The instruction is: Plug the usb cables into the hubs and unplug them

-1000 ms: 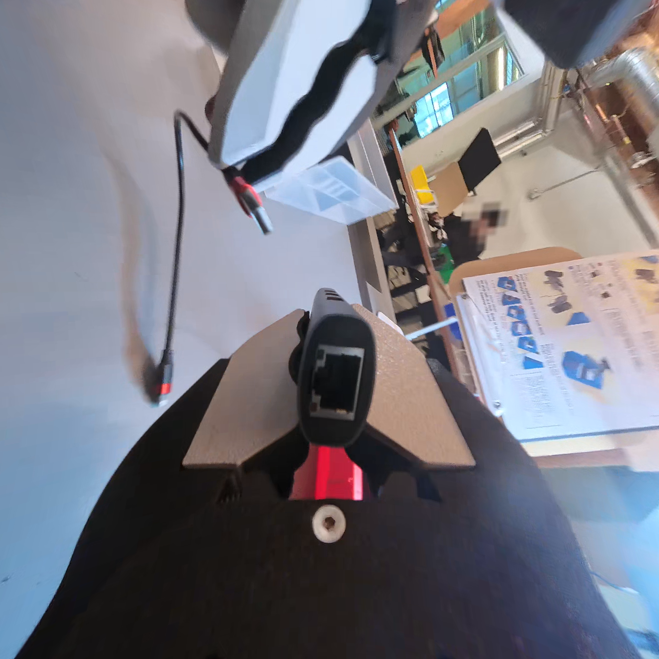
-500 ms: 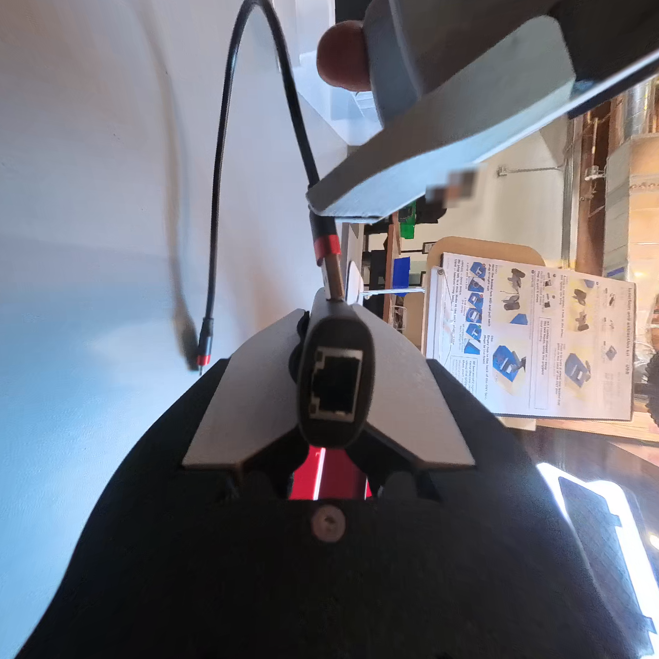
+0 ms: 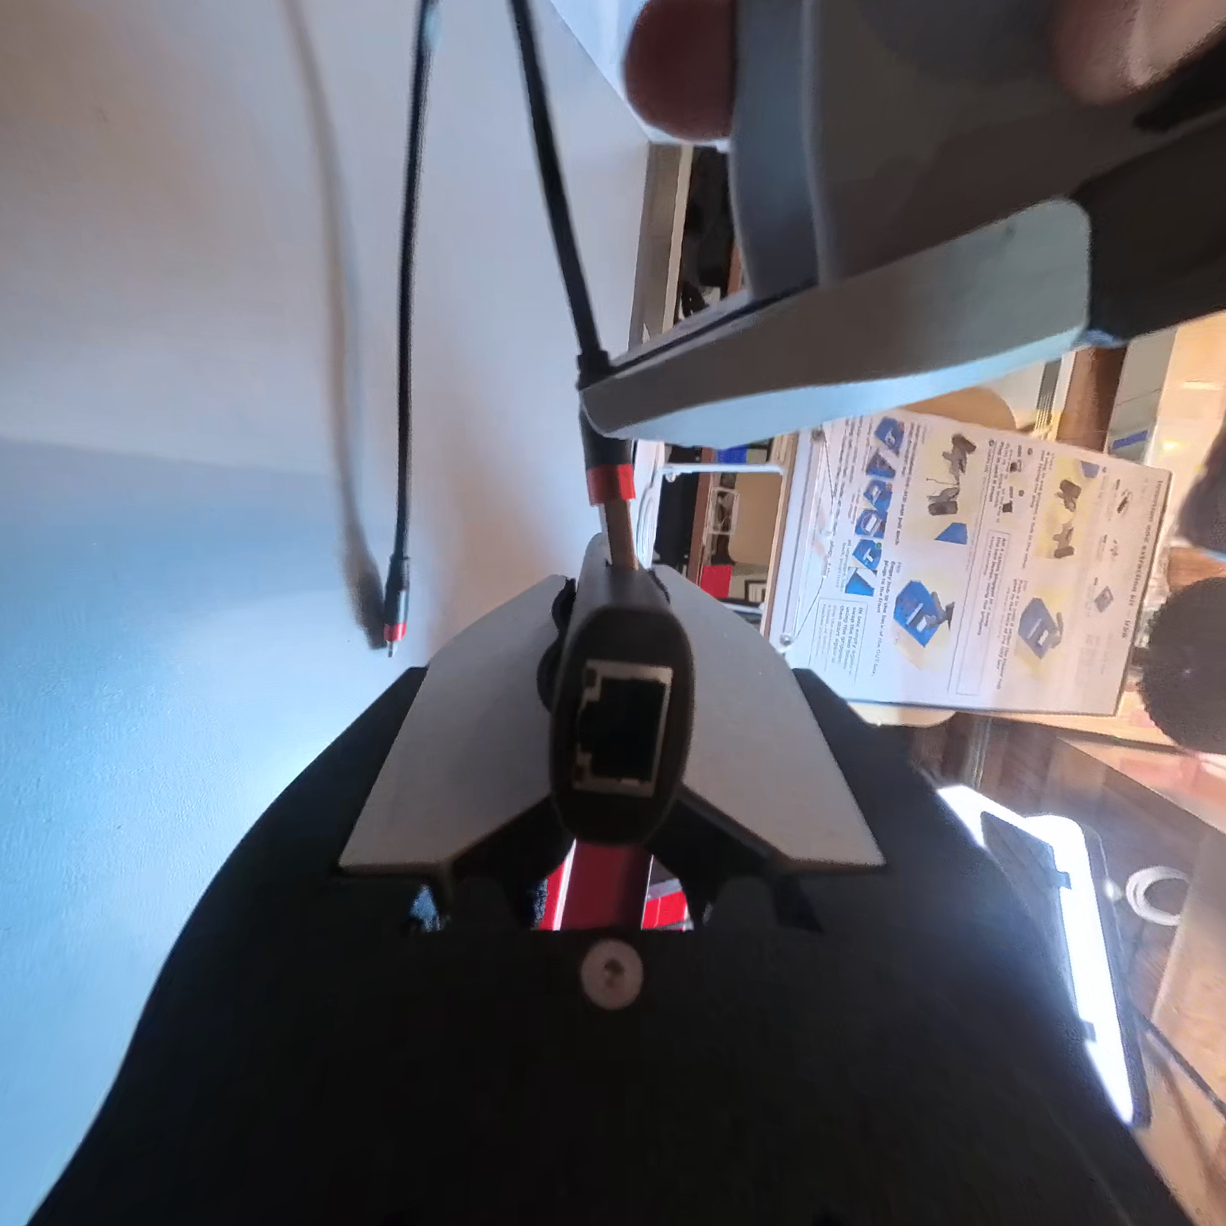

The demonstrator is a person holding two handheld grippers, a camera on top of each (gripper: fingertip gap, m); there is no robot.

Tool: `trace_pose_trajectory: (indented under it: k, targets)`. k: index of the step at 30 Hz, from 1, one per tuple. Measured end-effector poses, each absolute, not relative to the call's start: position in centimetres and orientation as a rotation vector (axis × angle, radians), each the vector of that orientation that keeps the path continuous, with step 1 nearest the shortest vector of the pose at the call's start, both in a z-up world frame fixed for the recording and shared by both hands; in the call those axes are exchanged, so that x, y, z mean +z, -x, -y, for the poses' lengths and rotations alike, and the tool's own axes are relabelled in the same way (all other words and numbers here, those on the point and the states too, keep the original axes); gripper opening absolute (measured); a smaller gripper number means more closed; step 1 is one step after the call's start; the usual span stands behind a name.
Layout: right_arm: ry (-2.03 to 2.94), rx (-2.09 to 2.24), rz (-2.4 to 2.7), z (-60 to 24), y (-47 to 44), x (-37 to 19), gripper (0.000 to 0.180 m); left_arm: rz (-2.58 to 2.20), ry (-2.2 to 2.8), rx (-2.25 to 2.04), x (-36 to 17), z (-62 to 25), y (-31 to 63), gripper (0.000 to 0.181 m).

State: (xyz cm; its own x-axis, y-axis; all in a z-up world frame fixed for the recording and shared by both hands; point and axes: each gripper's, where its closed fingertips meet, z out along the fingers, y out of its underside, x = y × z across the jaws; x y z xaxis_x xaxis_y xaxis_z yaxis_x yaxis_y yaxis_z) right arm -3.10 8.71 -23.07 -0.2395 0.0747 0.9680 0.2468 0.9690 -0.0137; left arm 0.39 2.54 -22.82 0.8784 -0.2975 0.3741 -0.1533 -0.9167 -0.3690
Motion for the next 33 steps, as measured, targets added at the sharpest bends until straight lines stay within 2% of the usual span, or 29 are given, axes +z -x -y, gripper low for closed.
trace_pose_trajectory:
  k: [1,8,17,33]
  targets:
    - [0.267,-0.171,1.809,-8.9,3.1,-23.0,0.018,-0.306,2.704,-0.659,-22.7,-2.7,-0.4,0.012]
    - [0.335,-0.261,1.859,-9.6,3.0,-24.2,0.018,-0.247,2.724,-0.74,-24.1,-3.0,-0.2,0.012]
    - [0.4,-0.242,1.865,-9.8,2.7,-23.8,0.018,-0.088,2.582,-0.953,-23.3,-3.3,-0.6,0.012]
    - [0.384,-0.141,1.893,-8.9,2.8,-24.5,0.018,-0.067,2.522,-0.906,-23.0,-3.3,-0.2,0.012]
